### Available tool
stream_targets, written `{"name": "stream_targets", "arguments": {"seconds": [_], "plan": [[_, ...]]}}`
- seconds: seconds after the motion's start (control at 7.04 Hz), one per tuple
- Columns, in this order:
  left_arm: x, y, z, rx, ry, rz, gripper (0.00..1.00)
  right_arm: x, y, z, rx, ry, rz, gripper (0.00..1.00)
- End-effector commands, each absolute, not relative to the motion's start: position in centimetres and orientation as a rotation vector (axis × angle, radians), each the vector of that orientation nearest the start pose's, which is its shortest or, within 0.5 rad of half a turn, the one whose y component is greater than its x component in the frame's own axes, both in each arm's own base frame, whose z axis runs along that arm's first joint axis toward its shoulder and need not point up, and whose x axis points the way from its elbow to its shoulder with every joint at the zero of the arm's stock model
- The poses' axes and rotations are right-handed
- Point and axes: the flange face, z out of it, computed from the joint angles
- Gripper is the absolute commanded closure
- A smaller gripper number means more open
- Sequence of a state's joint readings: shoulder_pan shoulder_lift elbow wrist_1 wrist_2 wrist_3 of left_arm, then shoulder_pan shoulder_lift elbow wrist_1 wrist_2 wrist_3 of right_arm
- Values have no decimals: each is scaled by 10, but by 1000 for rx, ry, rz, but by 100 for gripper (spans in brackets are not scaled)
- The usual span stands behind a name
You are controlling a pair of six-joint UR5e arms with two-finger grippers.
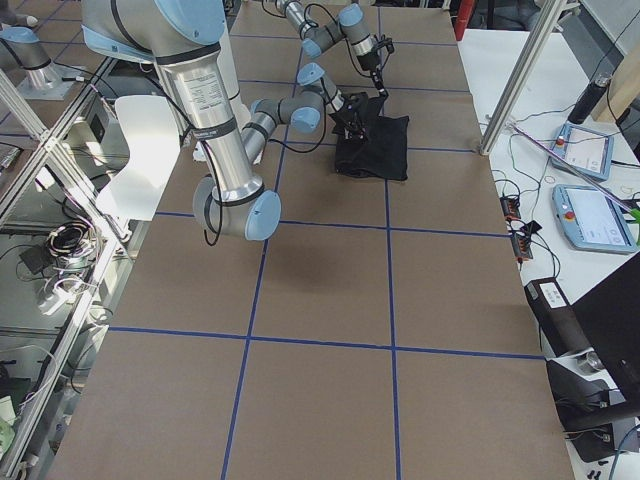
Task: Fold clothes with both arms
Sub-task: 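Grasp the shirt's near corners with both grippers and lift them away from the robot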
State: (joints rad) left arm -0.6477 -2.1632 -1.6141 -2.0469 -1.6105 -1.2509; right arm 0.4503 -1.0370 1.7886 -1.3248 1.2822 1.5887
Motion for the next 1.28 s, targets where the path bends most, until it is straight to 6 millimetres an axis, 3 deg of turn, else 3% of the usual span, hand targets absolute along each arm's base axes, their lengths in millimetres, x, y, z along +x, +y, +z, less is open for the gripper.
{"name": "stream_targets", "arguments": {"seconds": [0.0,0.43,0.71,0.85,0.99,1.14], "plan": [[489,-533,251,476,971,-273,100,-525,-452,226,486,-886,585,100],[511,-551,265,477,972,-278,100,-544,-466,261,473,-805,582,100],[523,-559,290,475,969,-276,100,-554,-472,270,468,-778,580,100],[524,-559,293,477,973,-276,100,-560,-475,269,467,-773,580,80],[524,-559,292,479,974,-273,21,-560,-479,261,472,-780,589,1],[523,-559,289,491,975,-257,0,-540,-504,256,432,-792,599,0]]}}
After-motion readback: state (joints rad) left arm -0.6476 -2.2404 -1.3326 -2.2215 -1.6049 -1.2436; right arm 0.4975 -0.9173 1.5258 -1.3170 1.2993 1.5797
